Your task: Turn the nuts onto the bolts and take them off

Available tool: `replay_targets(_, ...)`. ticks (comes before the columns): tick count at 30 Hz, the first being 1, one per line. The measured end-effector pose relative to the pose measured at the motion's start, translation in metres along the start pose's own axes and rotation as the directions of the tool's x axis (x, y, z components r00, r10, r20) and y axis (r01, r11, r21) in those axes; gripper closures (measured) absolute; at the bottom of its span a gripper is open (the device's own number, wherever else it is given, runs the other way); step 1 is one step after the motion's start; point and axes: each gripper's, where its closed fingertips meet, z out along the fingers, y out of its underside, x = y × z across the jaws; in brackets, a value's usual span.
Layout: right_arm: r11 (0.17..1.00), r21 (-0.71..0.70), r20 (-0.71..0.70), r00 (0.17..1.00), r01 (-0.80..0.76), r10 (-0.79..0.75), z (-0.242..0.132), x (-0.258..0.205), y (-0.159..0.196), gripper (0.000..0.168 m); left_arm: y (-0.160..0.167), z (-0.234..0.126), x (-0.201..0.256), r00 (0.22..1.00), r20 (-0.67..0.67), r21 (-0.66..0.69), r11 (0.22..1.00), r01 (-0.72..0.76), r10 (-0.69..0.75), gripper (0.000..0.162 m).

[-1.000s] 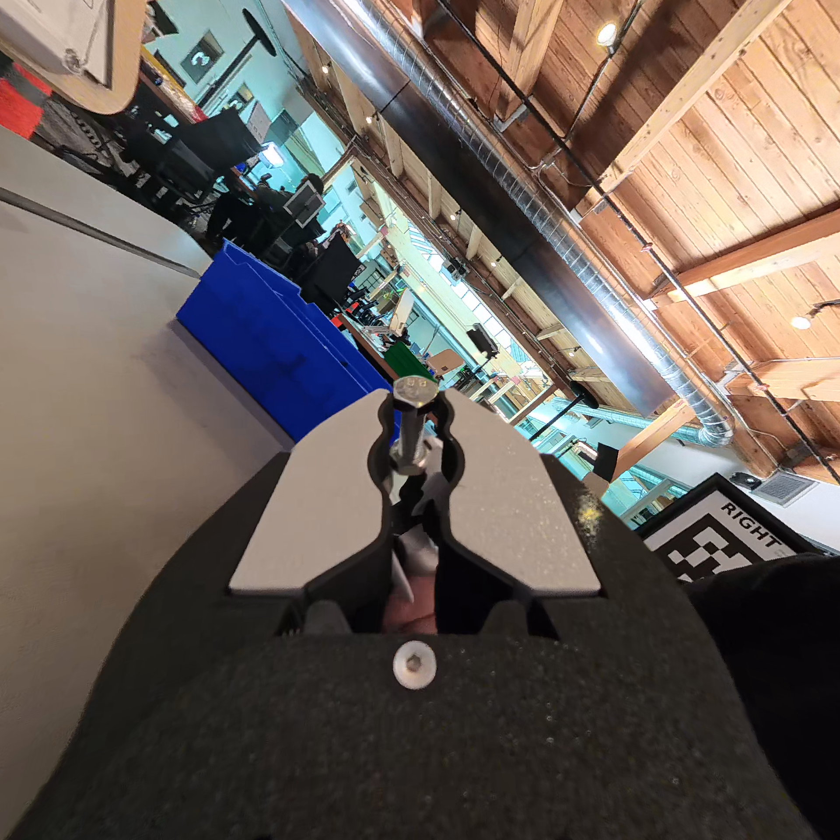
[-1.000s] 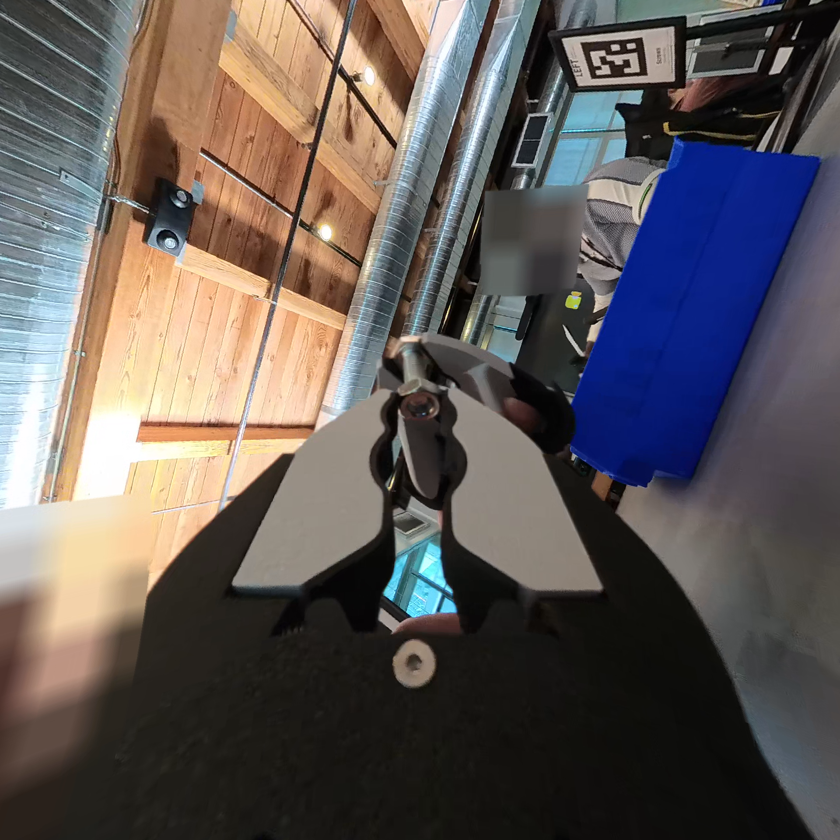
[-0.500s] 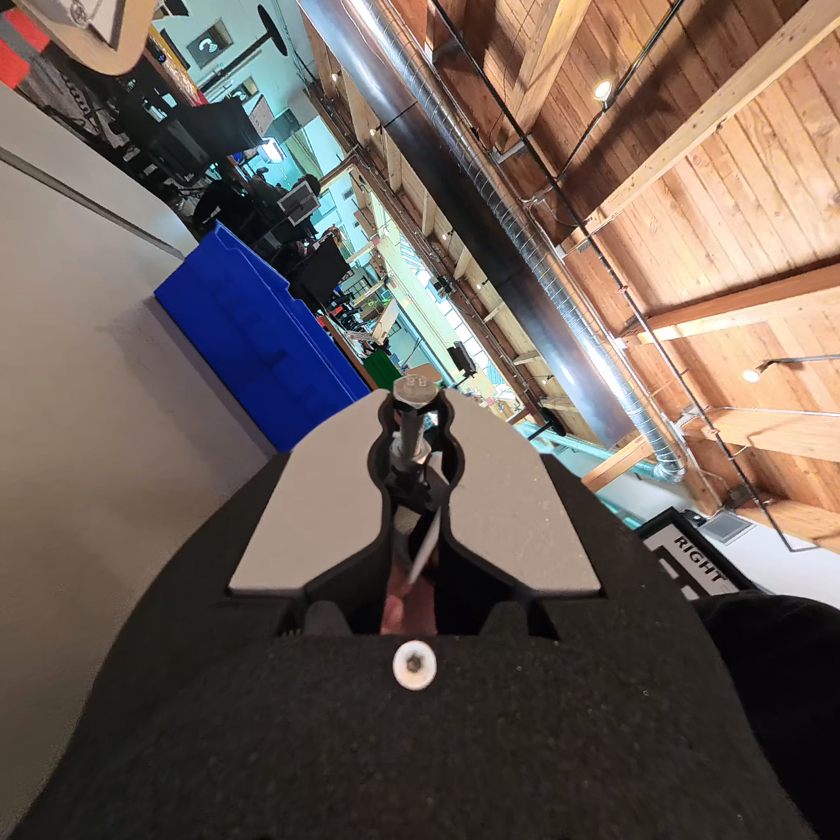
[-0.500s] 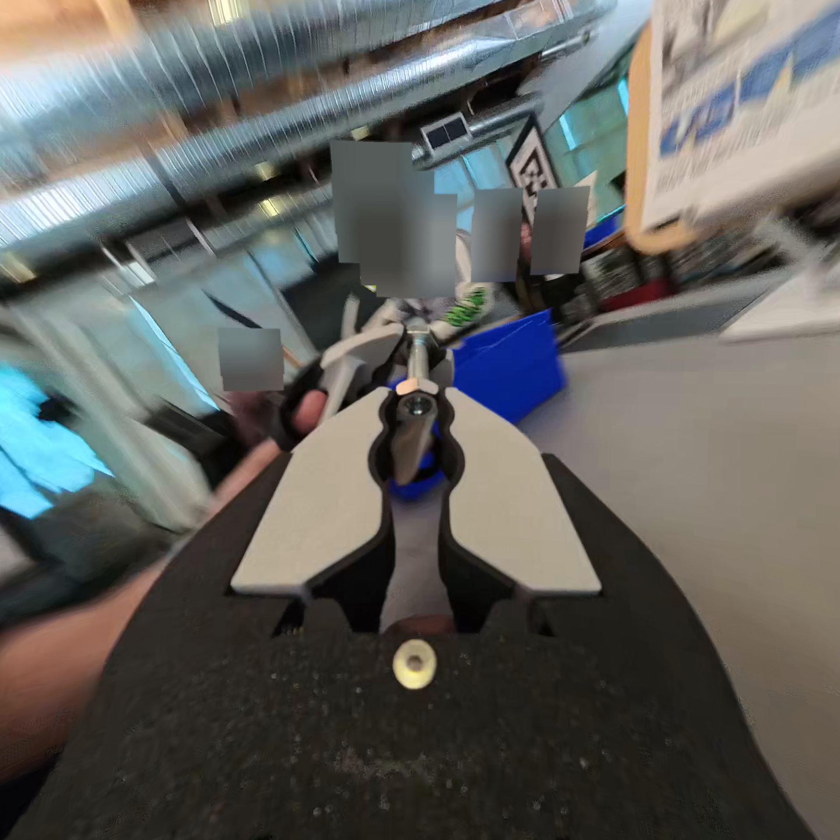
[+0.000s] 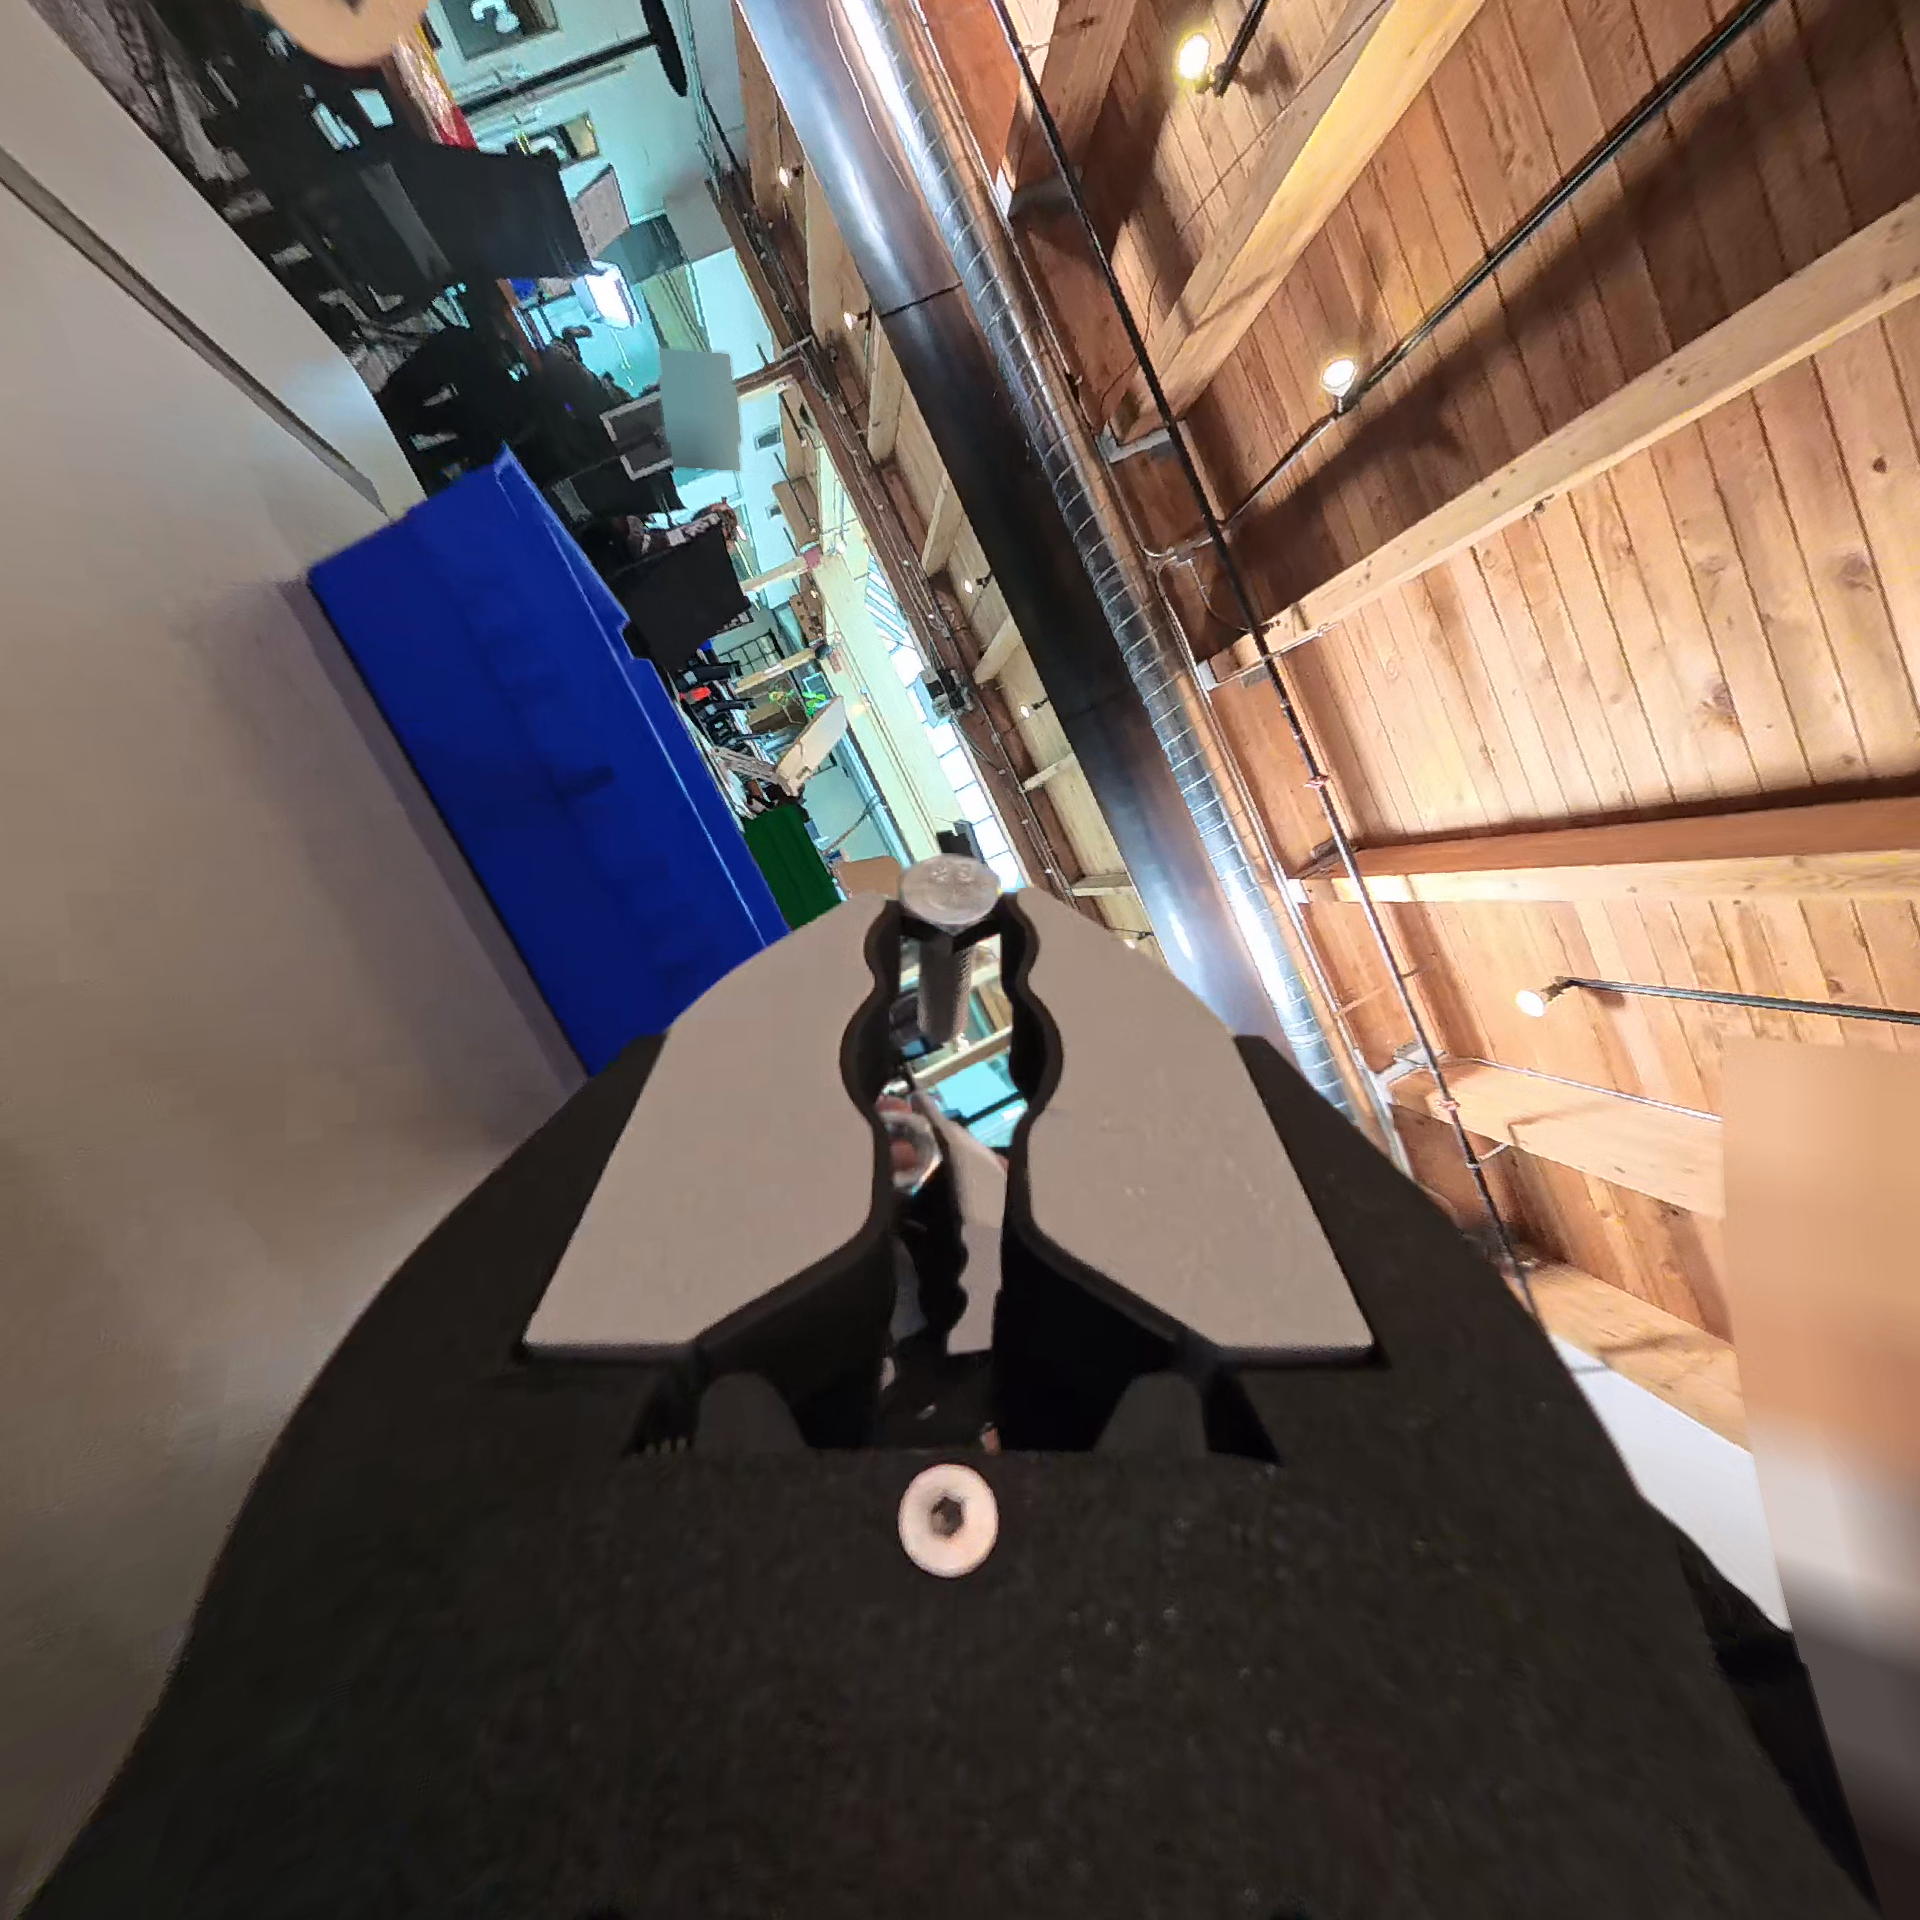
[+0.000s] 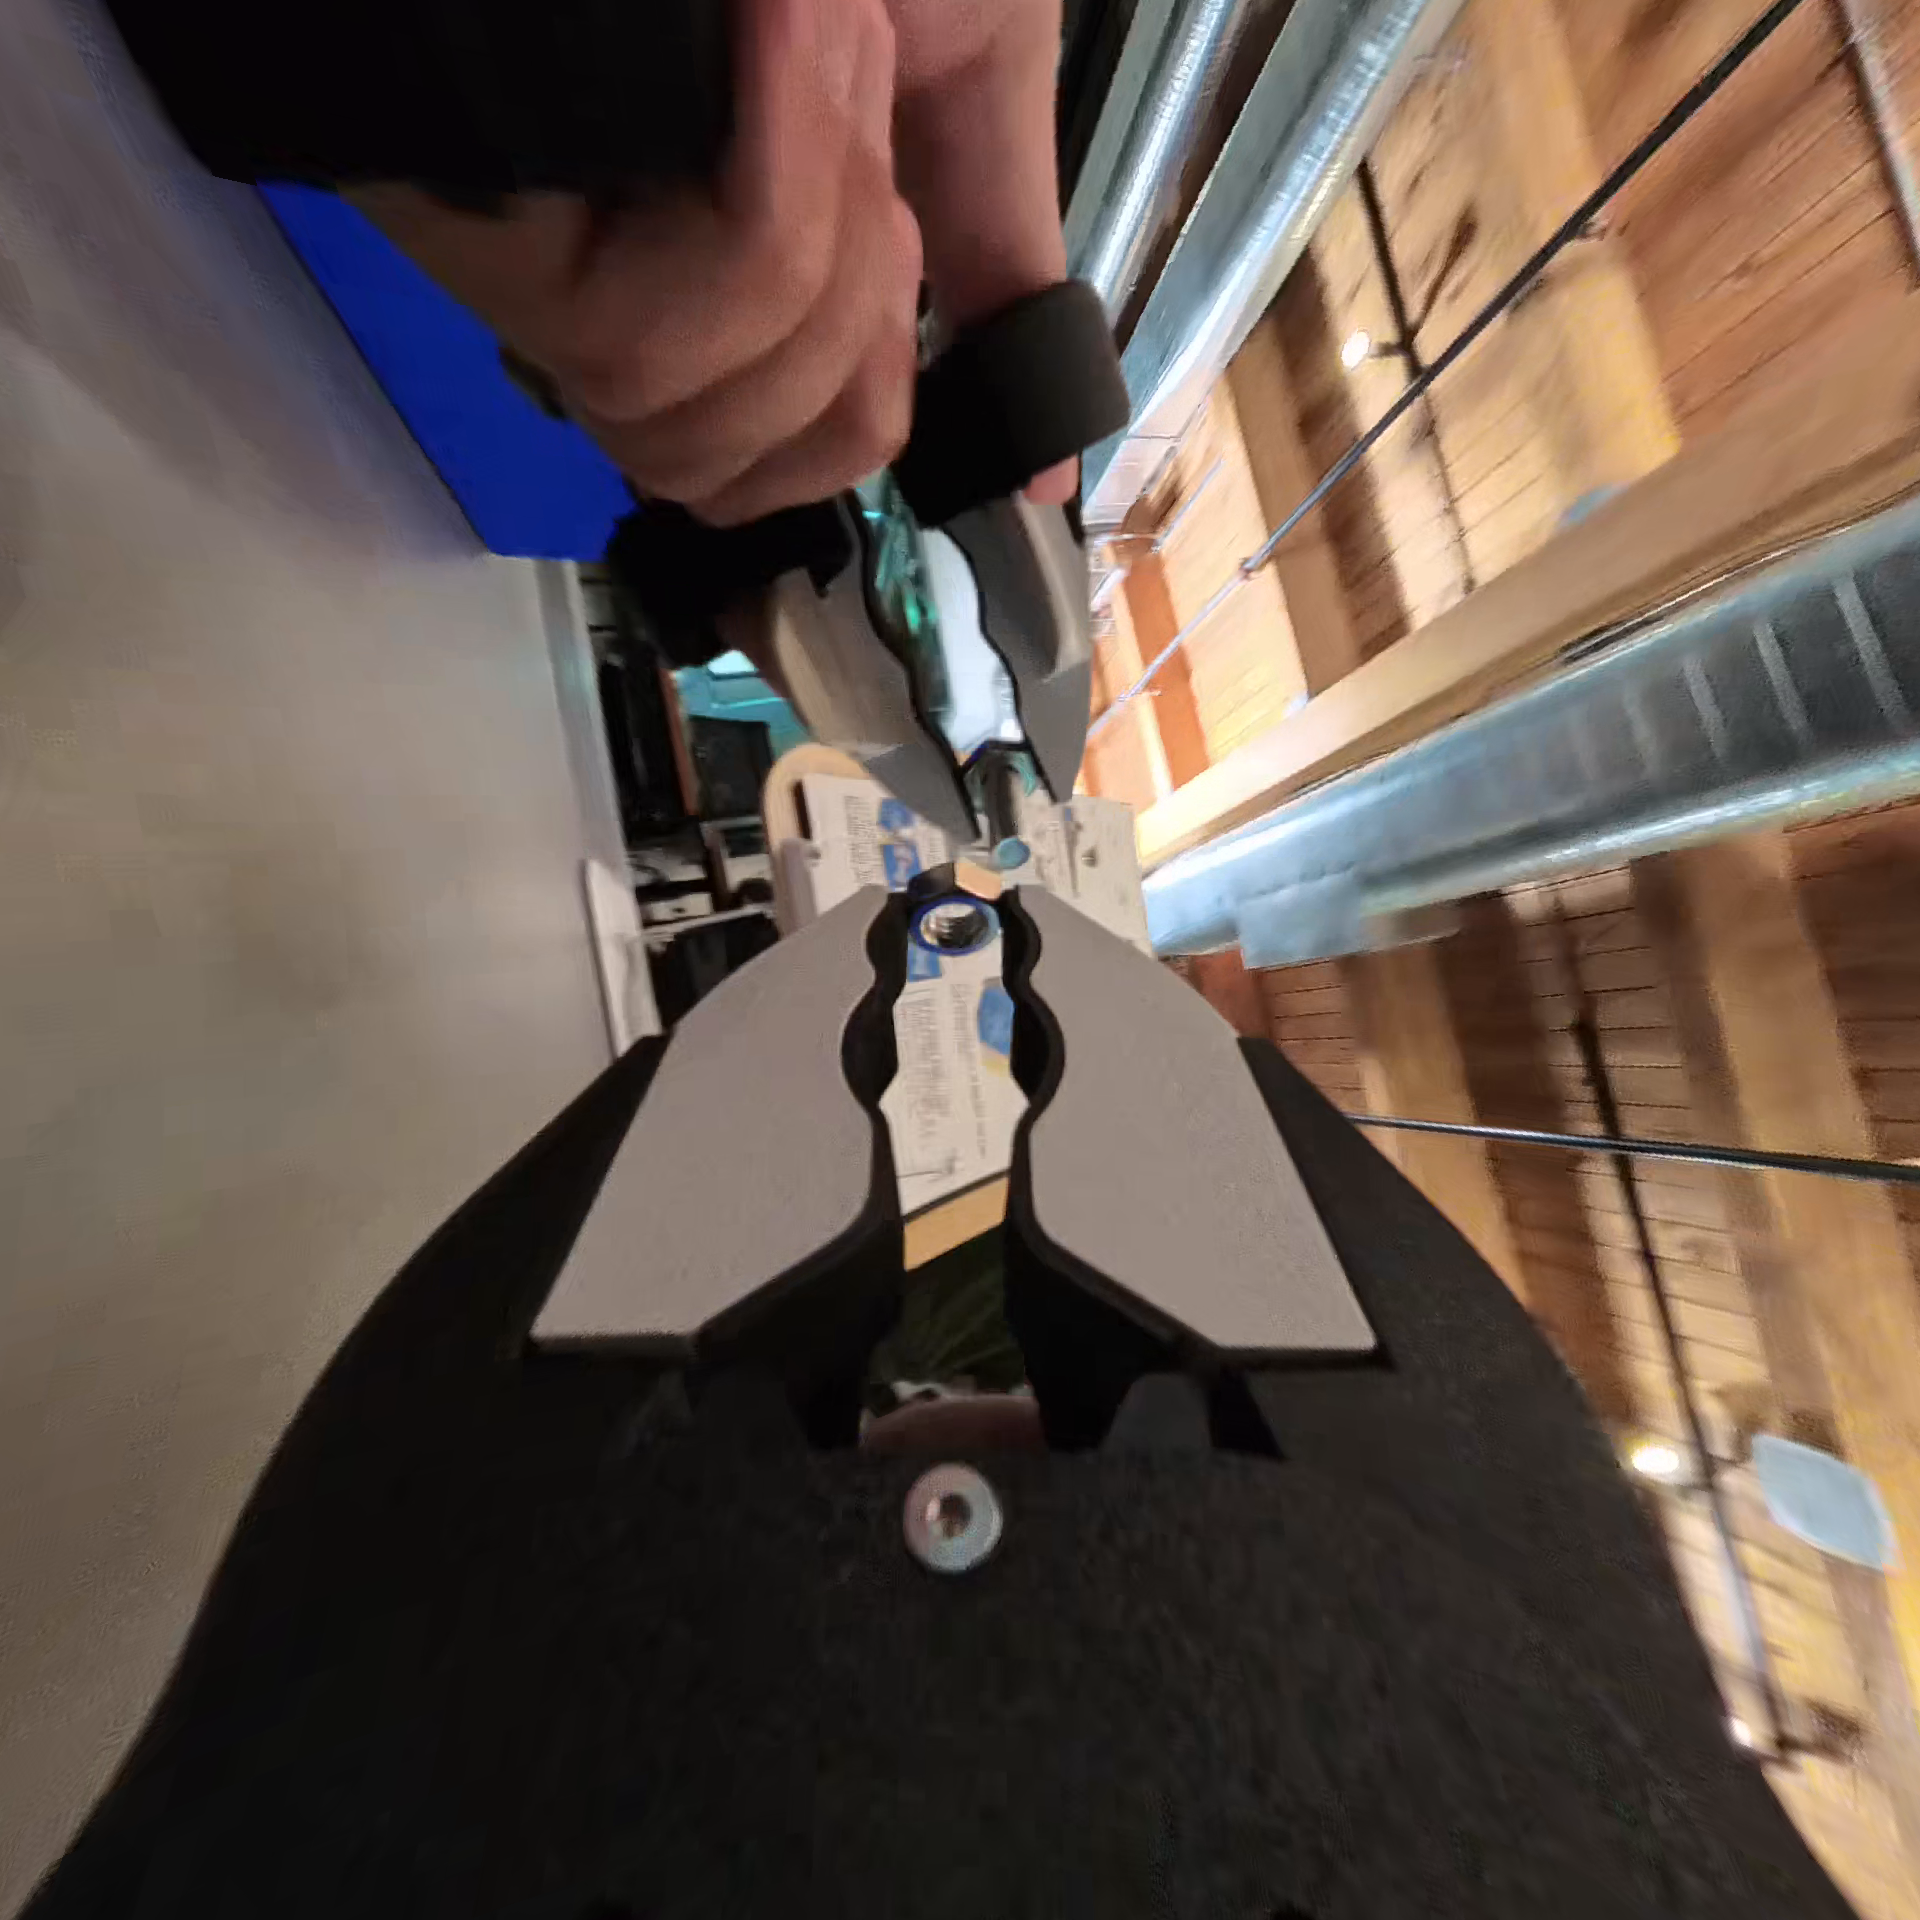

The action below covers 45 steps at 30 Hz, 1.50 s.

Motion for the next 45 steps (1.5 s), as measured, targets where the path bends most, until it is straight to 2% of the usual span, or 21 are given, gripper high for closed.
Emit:
replay_targets(2, 0.993, -0.045, 0.060, 0.992, -0.113, 0.115, 0.001, -0.002, 0.004, 0.151, -0.006, -0.004, 0.003, 0.999, 0.017, -0.002, 0.999, -0.038, 0.038, 0.146)
replay_targets(4, 0.950, -0.075, 0.099, 0.946, -0.303, 0.309, 0.004, 0.005, 0.008, 0.152, -0.009, -0.008, 0.008, 0.993, 0.041, -0.016, 0.994, -0.111, 0.111, 0.146)
replay_targets(6, 0.824, -0.112, 0.177, 0.805, -0.555, 0.566, 0.004, 0.010, 0.011, 0.151, -0.006, -0.015, 0.008, 0.956, 0.122, -0.074, 0.963, -0.260, 0.267, 0.146)
replay_targets(8, 0.592, -0.189, 0.267, 0.539, -0.783, 0.799, 0.004, 0.011, 0.012, 0.151, -0.004, -0.028, -0.003, 0.847, 0.275, -0.152, 0.891, -0.429, 0.455, 0.145)
replay_targets(10, 0.323, -0.295, 0.280, 0.241, -0.899, 0.929, 0.003, 0.009, 0.020, 0.151, -0.009, -0.048, -0.014, 0.683, 0.445, -0.190, 0.807, -0.559, 0.579, 0.145)
replay_targets(12, 0.048, -0.377, 0.267, -0.059, -0.925, 0.962, 0.000, 0.008, 0.029, 0.151, -0.007, -0.066, -0.022, 0.512, 0.556, -0.246, 0.718, -0.650, 0.654, 0.145)
replay_targets(13, -0.052, -0.416, 0.257, -0.172, -0.908, 0.951, -0.001, 0.005, 0.033, 0.151, -0.003, -0.072, -0.025, 0.442, 0.578, -0.293, 0.680, -0.672, 0.686, 0.145)
replay_targets(14, -0.109, -0.441, 0.234, -0.232, -0.891, 0.944, -0.003, 0.003, 0.039, 0.151, -0.001, -0.076, -0.028, 0.390, 0.595, -0.320, 0.652, -0.688, 0.703, 0.145)
replay_targets(15, -0.121, -0.450, 0.216, -0.239, -0.885, 0.947, -0.004, 0.001, 0.045, 0.151, 0.000, -0.078, -0.028, 0.371, 0.598, -0.325, 0.638, -0.697, 0.710, 0.145)
replay_targets(17, -0.090, -0.457, 0.207, -0.204, -0.885, 0.957, -0.005, 0.002, 0.051, 0.151, 0.002, -0.077, -0.029, 0.393, 0.576, -0.325, 0.641, -0.695, 0.717, 0.145)
replay_targets(19, -0.057, -0.453, 0.223, -0.175, -0.890, 0.959, -0.004, 0.022, 0.055, 0.151, 0.003, -0.078, -0.032, 0.402, 0.561, -0.326, 0.639, -0.697, 0.724, 0.145)
replay_targets(21, 0.037, -0.482, 0.194, -0.066, -0.875, 0.979, -0.006, 0.058, 0.081, 0.151, 0.004, -0.078, -0.031, 0.404, 0.546, -0.313, 0.626, -0.714, 0.734, 0.145)
replay_targets(22, 0.092, -0.545, 0.161, 0.004, -0.833, 0.987, -0.010, 0.073, 0.104, 0.151, 0.006, -0.076, -0.027, 0.407, 0.531, -0.304, 0.616, -0.727, 0.743, 0.145)
replay_targets(24, 0.144, -0.740, 0.089, 0.116, -0.657, 0.989, -0.030, 0.084, 0.161, 0.151, 0.015, -0.068, -0.022, 0.406, 0.475, -0.320, 0.583, -0.747, 0.781, 0.145)
replay_targets(27, 0.062, -0.971, 0.018, 0.186, -0.231, 0.982, -0.082, 0.048, 0.246, 0.151, 0.029, -0.054, -0.016, 0.412, 0.392, -0.334, 0.545, -0.769, 0.822, 0.145)
replay_targets(28, 0.033, -0.995, 0.015, 0.185, -0.090, 0.983, -0.099, 0.027, 0.266, 0.151, 0.034, -0.050, -0.015, 0.428, 0.365, -0.338, 0.546, -0.767, 0.827, 0.145)
replay_targets(30, 0.005, -0.993, 0.015, 0.085, 0.117, 0.996, -0.125, -0.016, 0.279, 0.151, 0.042, -0.044, -0.018, 0.439, 0.337, -0.357, 0.545, -0.759, 0.833, 0.145)
replay_targets(33, 0.003, -0.964, 0.007, 0.016, 0.265, 1.000, -0.145, -0.059, 0.285, 0.150, 0.053, -0.037, -0.018, 0.473, 0.280, -0.374, 0.549, -0.748, 0.835, 0.145)
replay_targets(35, 0.002, -0.953, 0.004, 0.005, 0.302, 1.000, -0.150, -0.074, 0.286, 0.151, 0.058, -0.035, -0.020, 0.469, 0.258, -0.393, 0.535, -0.748, 0.845, 0.145)
replay_targets(42, 0.012, -0.960, 0.012, -0.001, 0.281, 1.000, -0.150, -0.086, 0.283, 0.149, 0.067, -0.030, -0.019, 0.492, 0.206, -0.403, 0.532, -0.745, 0.846, 0.145)
replay_targets(45, 0.023, -0.979, 0.024, 0.001, 0.203, 1.000, -0.146, -0.082, 0.282, 0.141, 0.071, -0.029, -0.017, 0.513, 0.181, -0.404, 0.539, -0.739, 0.839, 0.145)
